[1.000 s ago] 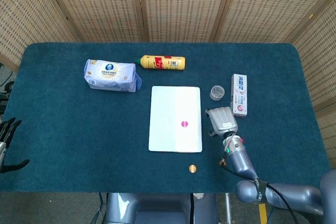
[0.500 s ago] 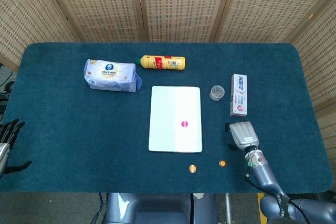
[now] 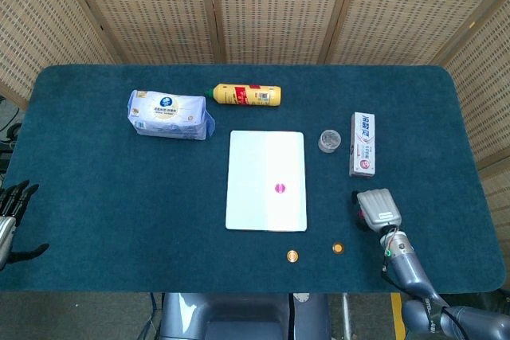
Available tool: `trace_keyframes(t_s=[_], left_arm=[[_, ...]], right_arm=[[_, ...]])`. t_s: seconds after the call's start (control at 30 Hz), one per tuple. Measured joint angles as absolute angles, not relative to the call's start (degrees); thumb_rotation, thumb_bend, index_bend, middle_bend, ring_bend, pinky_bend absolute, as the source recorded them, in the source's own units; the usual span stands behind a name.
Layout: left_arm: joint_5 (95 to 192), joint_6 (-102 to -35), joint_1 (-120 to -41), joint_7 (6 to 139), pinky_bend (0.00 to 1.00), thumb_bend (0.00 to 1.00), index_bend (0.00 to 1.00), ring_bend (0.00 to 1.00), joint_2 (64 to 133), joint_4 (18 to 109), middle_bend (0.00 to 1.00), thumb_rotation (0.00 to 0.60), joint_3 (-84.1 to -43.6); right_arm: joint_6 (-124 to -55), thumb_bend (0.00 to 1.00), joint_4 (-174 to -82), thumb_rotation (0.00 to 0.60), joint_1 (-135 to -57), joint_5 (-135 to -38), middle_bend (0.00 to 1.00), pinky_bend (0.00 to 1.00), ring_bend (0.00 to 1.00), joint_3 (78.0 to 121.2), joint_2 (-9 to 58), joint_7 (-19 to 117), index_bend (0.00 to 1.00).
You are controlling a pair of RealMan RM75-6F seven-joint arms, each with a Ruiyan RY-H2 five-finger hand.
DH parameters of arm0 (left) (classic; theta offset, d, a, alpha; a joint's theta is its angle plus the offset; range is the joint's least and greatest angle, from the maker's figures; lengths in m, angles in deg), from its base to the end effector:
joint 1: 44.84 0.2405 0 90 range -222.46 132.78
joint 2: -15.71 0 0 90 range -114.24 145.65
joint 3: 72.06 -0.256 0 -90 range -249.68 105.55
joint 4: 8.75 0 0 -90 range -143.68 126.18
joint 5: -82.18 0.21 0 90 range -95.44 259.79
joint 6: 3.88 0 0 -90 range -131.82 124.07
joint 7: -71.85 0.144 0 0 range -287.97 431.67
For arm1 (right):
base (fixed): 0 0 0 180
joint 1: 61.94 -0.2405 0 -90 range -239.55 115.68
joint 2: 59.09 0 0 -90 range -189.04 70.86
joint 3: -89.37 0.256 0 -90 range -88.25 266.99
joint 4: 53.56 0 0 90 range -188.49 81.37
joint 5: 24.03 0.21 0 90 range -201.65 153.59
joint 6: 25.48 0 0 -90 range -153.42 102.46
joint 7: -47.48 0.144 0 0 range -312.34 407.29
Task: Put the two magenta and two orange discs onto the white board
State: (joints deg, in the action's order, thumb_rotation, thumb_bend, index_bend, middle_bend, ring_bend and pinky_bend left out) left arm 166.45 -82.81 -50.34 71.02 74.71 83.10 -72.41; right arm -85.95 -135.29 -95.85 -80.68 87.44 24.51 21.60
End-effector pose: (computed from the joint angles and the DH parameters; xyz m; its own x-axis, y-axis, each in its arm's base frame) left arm -0.3330 0.1719 0.1709 0.4647 0.1517 0.8724 0.8811 0.0185 -0.4726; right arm -0.2725 -0.2983 0.0113 0.6142 -0.3529 0.7059 -0.7837 -0.1679 0.5979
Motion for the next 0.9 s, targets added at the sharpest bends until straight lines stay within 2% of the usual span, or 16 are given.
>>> trace_keyframes(t_s=[0.6,0.9], left_arm=[[166.08,-82.44,-50.49,71.40,0.00,0.00,0.00,0.00,74.85,83.14,0.00,0.600,-72.40],[165.97,-82.33,-50.55,71.72,0.00,0.00,0.00,0.00,74.98,83.14,0.00,0.600,-72.41]], right_arm=[[-82.78,0.26,-132.18,0.600,-94.00,-81.80,0.85,1.00,0.87,89.24,24.46,22.36,0.43],[-81.17,0.26,-131.64,0.600,-93.47,-81.81,0.85,1.00,0.87,90.16,24.43,23.52,0.54]])
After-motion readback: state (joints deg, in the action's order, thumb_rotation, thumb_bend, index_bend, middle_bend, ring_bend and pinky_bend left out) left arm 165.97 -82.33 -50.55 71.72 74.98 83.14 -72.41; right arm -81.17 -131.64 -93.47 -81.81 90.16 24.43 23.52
